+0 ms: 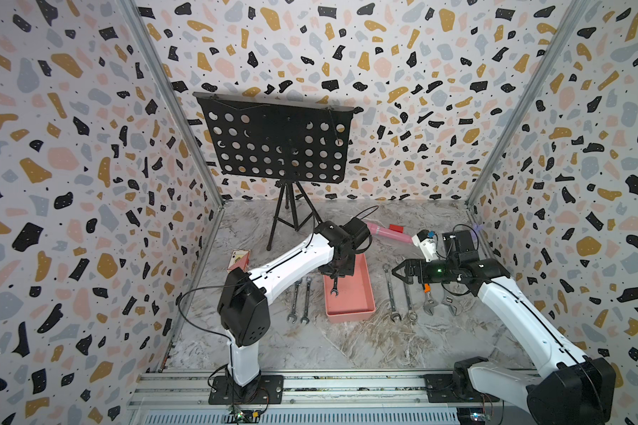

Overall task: Take out the wrench from the storage box
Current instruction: Place the wrench at the center of the board.

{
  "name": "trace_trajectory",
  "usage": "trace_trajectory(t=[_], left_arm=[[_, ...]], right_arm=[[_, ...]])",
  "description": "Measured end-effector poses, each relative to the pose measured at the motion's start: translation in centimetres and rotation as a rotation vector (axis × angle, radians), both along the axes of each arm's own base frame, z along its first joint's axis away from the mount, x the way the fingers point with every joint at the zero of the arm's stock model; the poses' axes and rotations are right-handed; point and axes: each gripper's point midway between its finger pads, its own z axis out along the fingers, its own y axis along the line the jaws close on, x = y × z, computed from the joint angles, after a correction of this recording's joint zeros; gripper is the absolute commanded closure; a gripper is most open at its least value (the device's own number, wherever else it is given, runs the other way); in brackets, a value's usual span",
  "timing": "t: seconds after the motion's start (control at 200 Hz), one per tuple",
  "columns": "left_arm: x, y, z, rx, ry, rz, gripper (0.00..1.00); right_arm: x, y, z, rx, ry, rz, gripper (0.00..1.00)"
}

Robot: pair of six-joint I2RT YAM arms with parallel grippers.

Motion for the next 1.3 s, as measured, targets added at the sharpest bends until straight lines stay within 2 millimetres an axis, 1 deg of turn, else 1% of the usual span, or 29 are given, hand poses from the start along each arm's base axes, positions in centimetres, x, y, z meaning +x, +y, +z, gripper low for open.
trace_trajectory(t=[0.105,0.235,0.41,0.521,0.696,0.801,0.931,0.996,1.061,1.141,1.301], left_arm=[[-1.2,3.5,-0.4,0.044,0.034,0.028,1.0],[-1.7,7.6,-1.6,0.108,0.063,0.064,1.0],[-2.9,13.2,-5.0,0.186,0.129,0.103,1.0],[-3.1,15.5,-7.2,0.214,0.162,0.112,1.0],[-2.9,17.3,-10.0,0.223,0.18,0.096,1.0],[-2.1,17.6,-11.4,0.222,0.186,0.08,1.0],[-1.3,17.8,-13.0,0.219,0.198,0.071,0.94],[-1.1,17.9,-13.6,0.215,0.207,0.067,0.9],[-1.2,18.0,-14.2,0.212,0.22,0.063,0.83],[-1.1,18.1,-14.2,0.207,0.22,0.056,0.73],[-1.1,18.3,-13.9,0.202,0.22,0.052,0.62]], right_arm=[[0.0,0.0,0.0,0.0,0.0,0.0,0.0],[0.0,0.0,0.0,0.001,0.0,0.0,0.0],[-0.1,0.1,0.1,0.007,0.002,0.005,0.0],[-0.1,0.2,0.1,0.01,0.003,0.007,0.0],[-0.1,0.1,0.1,0.009,0.004,0.007,0.0],[-0.2,0.1,0.0,0.007,0.01,0.006,0.0],[-0.2,0.0,0.1,0.002,0.011,0.003,0.0],[-0.1,0.0,0.2,0.0,0.005,0.001,0.0],[-0.1,0.0,0.3,-0.002,0.003,-0.001,0.0],[0.0,-0.1,0.3,-0.005,0.002,-0.003,0.0],[0.2,-0.5,0.7,-0.017,-0.013,-0.008,0.0]])
